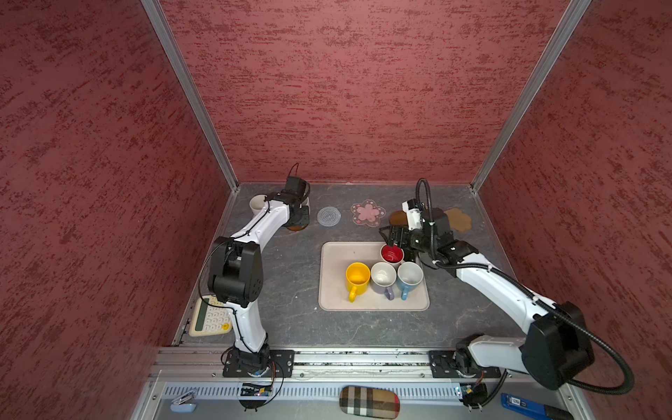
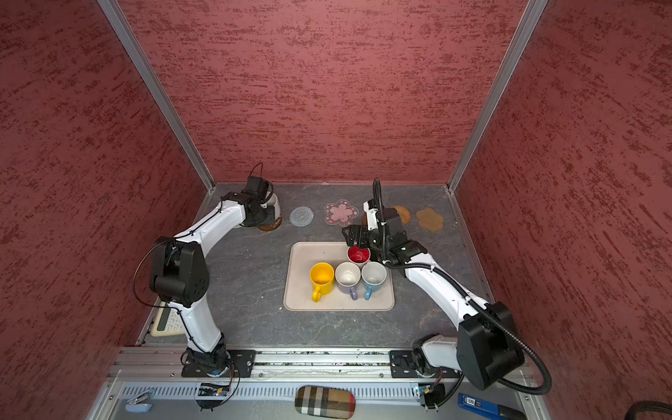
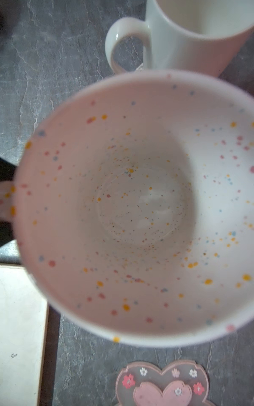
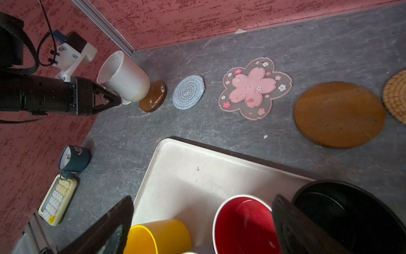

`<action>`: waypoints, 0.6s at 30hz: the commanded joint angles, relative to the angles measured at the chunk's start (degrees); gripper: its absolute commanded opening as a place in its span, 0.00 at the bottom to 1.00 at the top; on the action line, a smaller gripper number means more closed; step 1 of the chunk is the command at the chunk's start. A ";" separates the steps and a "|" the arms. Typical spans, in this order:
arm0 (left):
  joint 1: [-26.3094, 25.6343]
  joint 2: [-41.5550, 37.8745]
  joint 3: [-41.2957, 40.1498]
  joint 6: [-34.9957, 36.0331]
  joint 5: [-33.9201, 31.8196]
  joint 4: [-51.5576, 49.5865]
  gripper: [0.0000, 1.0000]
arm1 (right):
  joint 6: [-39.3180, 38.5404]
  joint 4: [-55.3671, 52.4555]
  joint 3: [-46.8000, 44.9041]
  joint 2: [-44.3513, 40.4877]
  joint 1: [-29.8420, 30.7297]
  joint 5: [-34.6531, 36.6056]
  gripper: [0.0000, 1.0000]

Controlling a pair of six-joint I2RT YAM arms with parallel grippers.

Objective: Place cups on coasters
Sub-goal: Place the cup on the coaster.

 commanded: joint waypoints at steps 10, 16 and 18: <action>3.20 3.45 4.35 0.00 -0.77 7.38 0.00 | -1.17 2.05 5.84 4.21 0.48 -1.71 0.99; 3.48 4.73 4.53 0.34 -0.27 8.27 0.00 | -1.19 1.82 7.38 5.57 0.50 -1.58 0.99; 3.64 5.47 5.00 0.47 0.18 8.43 0.00 | -1.20 1.72 7.72 6.01 0.51 -1.59 0.99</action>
